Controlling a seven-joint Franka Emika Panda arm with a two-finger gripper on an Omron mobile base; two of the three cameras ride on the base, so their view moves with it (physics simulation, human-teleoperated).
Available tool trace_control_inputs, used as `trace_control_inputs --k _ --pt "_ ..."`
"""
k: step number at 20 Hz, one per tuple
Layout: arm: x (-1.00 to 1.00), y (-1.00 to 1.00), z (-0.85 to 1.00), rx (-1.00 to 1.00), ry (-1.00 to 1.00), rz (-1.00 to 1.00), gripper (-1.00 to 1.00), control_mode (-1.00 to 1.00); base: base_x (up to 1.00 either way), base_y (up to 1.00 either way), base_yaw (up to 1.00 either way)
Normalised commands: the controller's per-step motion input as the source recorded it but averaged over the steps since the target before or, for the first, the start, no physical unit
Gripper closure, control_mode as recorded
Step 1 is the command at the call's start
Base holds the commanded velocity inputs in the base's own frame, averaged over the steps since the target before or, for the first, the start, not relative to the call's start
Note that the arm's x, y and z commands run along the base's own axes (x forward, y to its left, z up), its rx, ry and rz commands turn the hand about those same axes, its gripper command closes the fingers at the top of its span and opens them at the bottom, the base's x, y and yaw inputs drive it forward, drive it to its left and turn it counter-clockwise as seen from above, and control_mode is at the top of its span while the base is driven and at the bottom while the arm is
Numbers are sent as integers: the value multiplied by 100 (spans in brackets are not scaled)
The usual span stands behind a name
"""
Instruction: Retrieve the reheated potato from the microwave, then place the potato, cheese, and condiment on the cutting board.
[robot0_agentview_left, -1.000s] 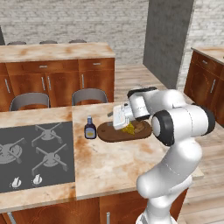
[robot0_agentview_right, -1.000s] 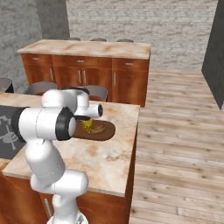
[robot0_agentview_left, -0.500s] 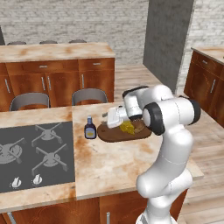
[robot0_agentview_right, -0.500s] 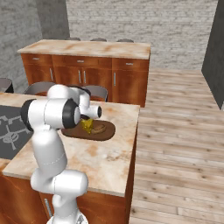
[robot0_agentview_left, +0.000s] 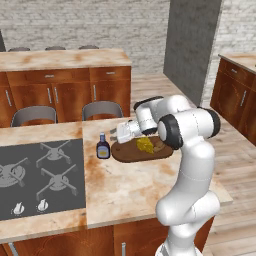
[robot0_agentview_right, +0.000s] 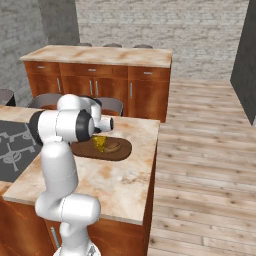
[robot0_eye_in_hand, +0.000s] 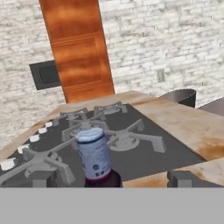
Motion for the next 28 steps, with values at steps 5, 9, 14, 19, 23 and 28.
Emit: trace_control_inputs --k 5,9,14,19,23,28 --pt "-6 15 -11 6 0 3 -100 -100 0 0 0" --pt "-3 8 -7 3 0 1 -100 -100 0 0 0" --pt "1 12 -1 1 0 0 -100 -100 0 0 0" --pt "0 18 0 0 0 0 -100 -100 0 0 0" --pt "10 12 -1 0 0 0 -100 -100 0 0 0" --pt "2 17 -2 0 0 0 -100 -100 0 0 0"
